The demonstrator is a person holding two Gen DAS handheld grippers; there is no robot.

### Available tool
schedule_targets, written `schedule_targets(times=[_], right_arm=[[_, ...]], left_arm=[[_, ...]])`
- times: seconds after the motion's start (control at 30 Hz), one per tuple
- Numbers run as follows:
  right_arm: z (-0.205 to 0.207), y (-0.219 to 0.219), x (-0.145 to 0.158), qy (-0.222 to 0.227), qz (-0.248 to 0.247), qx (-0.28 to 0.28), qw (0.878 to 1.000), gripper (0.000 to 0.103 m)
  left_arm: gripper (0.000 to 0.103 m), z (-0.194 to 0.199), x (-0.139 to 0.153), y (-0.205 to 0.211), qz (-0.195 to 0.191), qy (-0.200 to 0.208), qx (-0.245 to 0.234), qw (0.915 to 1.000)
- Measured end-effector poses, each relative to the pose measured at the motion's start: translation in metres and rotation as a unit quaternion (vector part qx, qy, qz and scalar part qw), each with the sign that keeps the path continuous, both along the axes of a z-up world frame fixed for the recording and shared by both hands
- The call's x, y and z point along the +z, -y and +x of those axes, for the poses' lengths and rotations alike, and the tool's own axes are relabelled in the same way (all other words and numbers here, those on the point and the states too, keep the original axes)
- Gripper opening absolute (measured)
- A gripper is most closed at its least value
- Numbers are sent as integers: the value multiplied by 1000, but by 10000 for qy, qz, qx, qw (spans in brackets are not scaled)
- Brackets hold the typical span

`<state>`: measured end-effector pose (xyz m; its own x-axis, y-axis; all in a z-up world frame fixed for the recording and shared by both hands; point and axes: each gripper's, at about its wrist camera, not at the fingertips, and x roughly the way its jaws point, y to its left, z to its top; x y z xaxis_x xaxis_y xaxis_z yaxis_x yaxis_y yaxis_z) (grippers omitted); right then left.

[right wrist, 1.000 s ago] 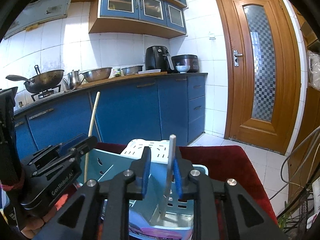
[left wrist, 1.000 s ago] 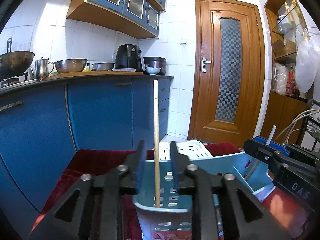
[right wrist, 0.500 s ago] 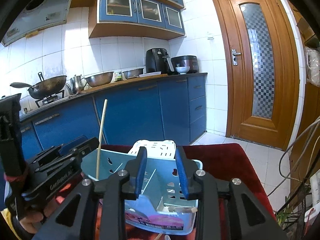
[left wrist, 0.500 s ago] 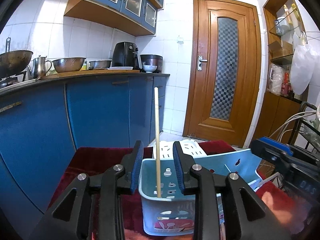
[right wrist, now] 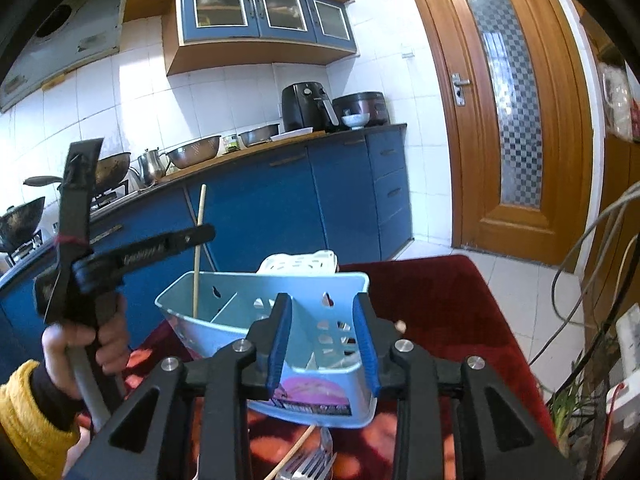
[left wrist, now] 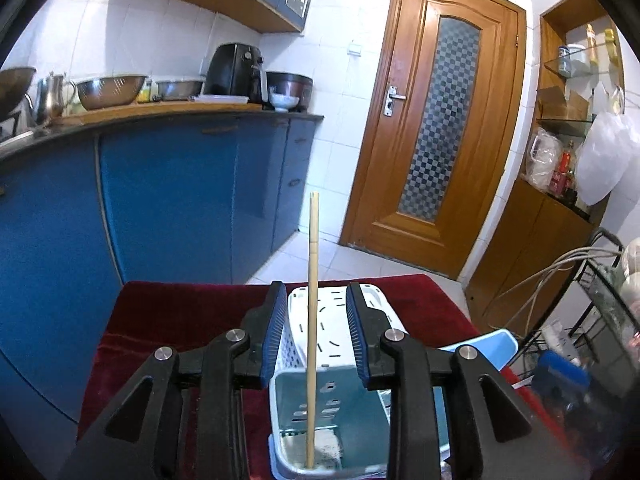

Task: Organize utensils
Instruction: 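Withdraw both open tools from the holder back toward the utensils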

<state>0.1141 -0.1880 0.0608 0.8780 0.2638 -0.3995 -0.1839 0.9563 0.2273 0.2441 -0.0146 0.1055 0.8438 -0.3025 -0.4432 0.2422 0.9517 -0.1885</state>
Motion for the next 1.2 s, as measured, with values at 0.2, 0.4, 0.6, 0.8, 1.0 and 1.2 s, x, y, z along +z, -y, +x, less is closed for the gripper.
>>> schedule_targets(times=[0.2, 0.4, 0.6, 0.8, 1.0, 1.2], right_arm=[[-2, 3, -7, -51, 68, 34, 10000, 35], [-3, 2, -10, -30, 52, 35, 10000, 35], [-4, 2, -11, -91, 98, 87, 9999, 35], [-7, 5, -12, -149, 168, 212, 9995, 35], [-10, 5, -15, -276, 311, 330, 9986, 35], [-18, 3, -15, -421, 342, 360, 9979, 35]], left_arm=[[2, 12, -3, -1, -53, -214, -154, 9996], [2, -2, 4, -1, -264, 243, -8, 9994], [2, -10, -1, 3, -95, 368, 264, 9989], [3, -22, -17, 2, -46, 255, 328, 9991], [34, -43, -20, 6, 190, 157, 205, 9995], [34, -71, -11, 2, 274, 94, 158, 9995]])
